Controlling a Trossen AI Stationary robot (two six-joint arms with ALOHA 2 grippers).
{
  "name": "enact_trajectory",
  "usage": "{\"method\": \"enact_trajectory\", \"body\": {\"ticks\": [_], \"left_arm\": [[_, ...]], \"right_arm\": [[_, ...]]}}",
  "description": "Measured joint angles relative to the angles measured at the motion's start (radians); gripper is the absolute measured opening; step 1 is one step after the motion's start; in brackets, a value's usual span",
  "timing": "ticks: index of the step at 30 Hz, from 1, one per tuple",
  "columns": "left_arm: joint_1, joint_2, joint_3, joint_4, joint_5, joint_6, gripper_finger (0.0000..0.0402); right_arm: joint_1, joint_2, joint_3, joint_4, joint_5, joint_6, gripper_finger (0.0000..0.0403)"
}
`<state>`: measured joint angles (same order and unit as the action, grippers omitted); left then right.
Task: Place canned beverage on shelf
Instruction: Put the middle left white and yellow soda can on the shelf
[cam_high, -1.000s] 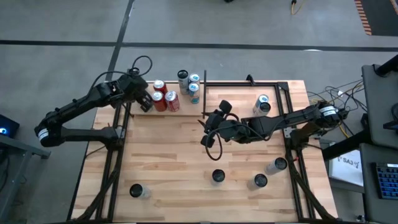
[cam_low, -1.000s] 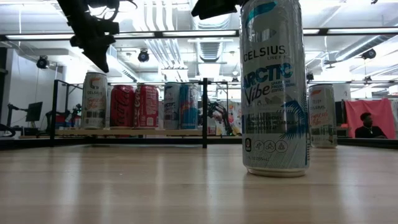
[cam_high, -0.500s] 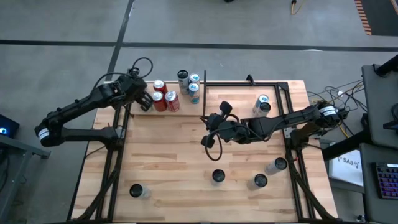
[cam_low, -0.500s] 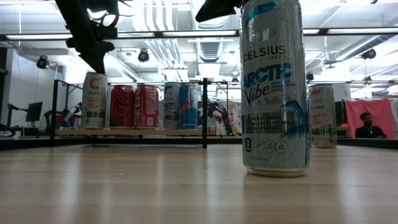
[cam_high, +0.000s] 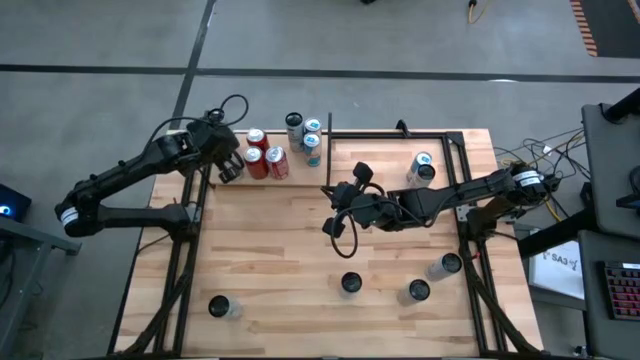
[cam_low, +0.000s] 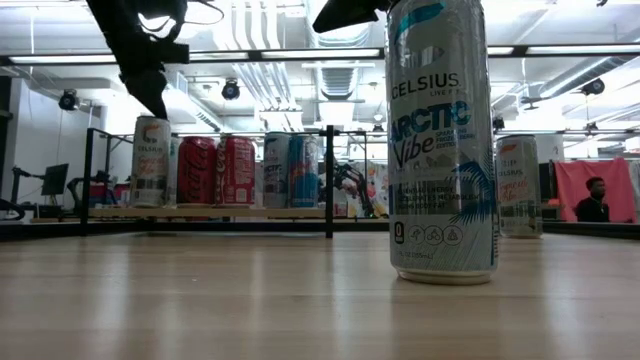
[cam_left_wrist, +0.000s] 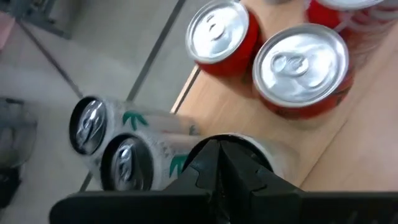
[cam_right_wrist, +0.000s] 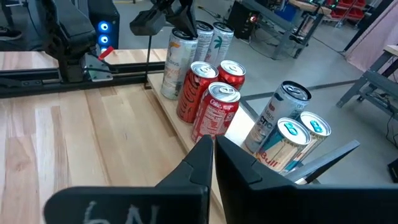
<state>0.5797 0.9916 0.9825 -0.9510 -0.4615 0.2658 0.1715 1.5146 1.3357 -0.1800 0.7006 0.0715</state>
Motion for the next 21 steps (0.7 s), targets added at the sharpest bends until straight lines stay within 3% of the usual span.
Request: {"method": "enact_trajectory", "body": {"ticks": [5, 21], "left_arm": [[-0.001, -0.001, 0.000, 0.042, 0.112, 0.021, 0.0000], [0.000, -0.005, 0.009, 0.033, 0.088, -0.063, 0.0000]], "right_arm": [[0.000, 0.000, 0.000, 0.002, 0.000, 0.000, 0.0009], [0.000, 0.000, 0.000, 0.001, 0.000, -0.001, 0.0009]]}}
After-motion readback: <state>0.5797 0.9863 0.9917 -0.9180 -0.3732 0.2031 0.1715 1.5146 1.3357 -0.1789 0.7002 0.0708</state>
